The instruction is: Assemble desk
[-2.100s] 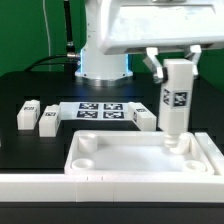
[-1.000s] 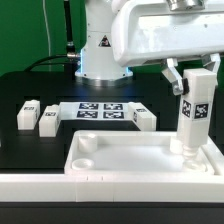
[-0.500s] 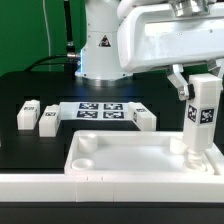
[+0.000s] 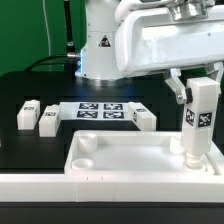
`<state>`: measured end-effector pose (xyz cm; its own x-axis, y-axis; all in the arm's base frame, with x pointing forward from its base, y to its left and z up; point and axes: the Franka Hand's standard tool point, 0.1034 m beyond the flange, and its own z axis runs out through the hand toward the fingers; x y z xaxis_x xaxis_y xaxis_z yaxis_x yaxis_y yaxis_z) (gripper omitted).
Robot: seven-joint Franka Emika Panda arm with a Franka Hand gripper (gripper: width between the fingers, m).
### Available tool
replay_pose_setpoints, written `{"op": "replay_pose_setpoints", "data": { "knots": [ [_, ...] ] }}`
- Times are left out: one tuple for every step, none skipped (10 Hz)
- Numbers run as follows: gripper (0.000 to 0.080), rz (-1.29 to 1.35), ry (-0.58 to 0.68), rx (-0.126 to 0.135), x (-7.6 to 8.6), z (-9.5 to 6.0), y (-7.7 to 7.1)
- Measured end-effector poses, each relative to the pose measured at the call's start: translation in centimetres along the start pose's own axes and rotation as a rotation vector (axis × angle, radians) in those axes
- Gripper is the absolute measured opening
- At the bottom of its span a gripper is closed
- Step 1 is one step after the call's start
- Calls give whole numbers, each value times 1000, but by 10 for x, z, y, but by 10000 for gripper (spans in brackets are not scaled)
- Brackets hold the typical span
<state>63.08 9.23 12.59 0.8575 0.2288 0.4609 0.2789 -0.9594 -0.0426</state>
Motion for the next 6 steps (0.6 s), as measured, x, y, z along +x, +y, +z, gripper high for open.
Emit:
{"op": "replay_pose_setpoints", "data": {
  "knots": [
    [290, 0, 0, 0, 0, 0, 0],
    [290, 0, 2, -1, 0, 0, 0],
    [290, 1, 3, -2, 0, 0, 0],
    [290, 1, 5, -3, 0, 0, 1],
    [290, 1, 5, -3, 0, 0, 1],
    [290, 1, 6, -4, 0, 0, 1]
  ]
}}
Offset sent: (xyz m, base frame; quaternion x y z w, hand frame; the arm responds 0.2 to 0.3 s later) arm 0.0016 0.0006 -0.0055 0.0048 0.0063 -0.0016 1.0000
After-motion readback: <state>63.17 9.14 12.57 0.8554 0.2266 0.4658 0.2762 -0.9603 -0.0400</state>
